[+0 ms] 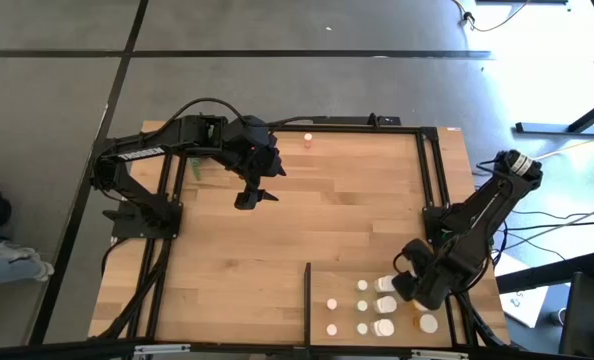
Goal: Pick and place medicine bottles onto shelf by color
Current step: Put the orange pill bottle on the shelf aligned with the other orange pill bottles, then put the pink pill bottle on the shelf aligned with the other pink pill bottles
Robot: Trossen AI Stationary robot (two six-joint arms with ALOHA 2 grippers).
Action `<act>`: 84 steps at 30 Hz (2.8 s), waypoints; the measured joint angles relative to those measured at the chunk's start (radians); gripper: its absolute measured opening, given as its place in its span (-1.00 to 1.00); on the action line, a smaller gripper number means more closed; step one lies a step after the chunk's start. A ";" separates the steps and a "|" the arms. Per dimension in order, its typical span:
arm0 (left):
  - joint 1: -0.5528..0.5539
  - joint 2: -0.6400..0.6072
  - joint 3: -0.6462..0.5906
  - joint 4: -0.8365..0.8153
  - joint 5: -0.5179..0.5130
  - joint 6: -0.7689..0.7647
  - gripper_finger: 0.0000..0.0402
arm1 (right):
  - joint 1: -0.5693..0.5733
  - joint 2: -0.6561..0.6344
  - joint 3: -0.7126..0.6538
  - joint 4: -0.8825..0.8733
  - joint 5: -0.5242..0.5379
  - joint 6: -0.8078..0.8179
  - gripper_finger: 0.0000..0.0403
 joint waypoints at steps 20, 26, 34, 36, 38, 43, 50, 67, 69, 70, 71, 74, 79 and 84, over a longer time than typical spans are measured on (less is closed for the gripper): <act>0.075 0.000 0.000 -0.032 0.001 -0.021 0.57 | -0.001 -0.168 0.000 0.008 0.118 -0.081 0.28; 0.170 0.014 -0.001 -0.035 0.005 0.033 0.57 | -0.027 -0.222 0.000 0.005 0.337 -0.204 0.28; 0.321 0.030 -0.065 0.047 0.187 0.284 0.57 | -0.117 -0.318 0.000 -0.003 0.567 -0.458 0.28; 0.361 0.040 -0.085 0.061 0.185 0.333 0.57 | -0.156 -0.347 0.000 -0.003 0.601 -0.540 0.28; 0.400 0.042 -0.106 0.096 0.143 0.356 0.57 | -0.199 -0.374 0.000 -0.003 0.632 -0.621 0.28; 0.492 0.079 -0.140 0.220 0.106 0.341 0.57 | -0.318 -0.424 0.001 0.004 0.693 -0.820 0.28; 0.554 0.197 -0.143 0.281 0.127 0.346 0.57 | -0.462 -0.437 0.001 0.069 0.709 -1.042 0.28; 0.564 0.453 -0.143 0.450 0.049 0.527 0.57 | -0.676 -0.435 0.001 0.263 0.709 -1.361 0.28; 0.563 0.461 -0.143 0.460 0.048 0.504 0.57 | -0.685 -0.435 0.001 0.263 0.709 -1.360 0.28; 0.560 0.464 -0.143 0.458 0.048 0.494 0.57 | -0.687 -0.435 0.001 0.263 0.709 -1.360 0.28; 0.557 0.465 -0.143 0.458 0.047 0.488 0.57 | -0.691 -0.435 0.001 0.263 0.709 -1.360 0.28; 0.548 0.464 -0.143 0.457 0.047 0.447 0.57 | -0.692 -0.435 0.001 0.263 0.709 -1.360 0.28; 0.529 0.464 -0.143 0.459 0.021 0.418 0.57 | -0.692 -0.435 0.001 0.263 0.709 -1.359 0.28; 0.509 0.464 -0.143 0.484 -0.071 0.428 0.57 | -0.692 -0.435 0.001 0.263 0.719 -1.357 0.28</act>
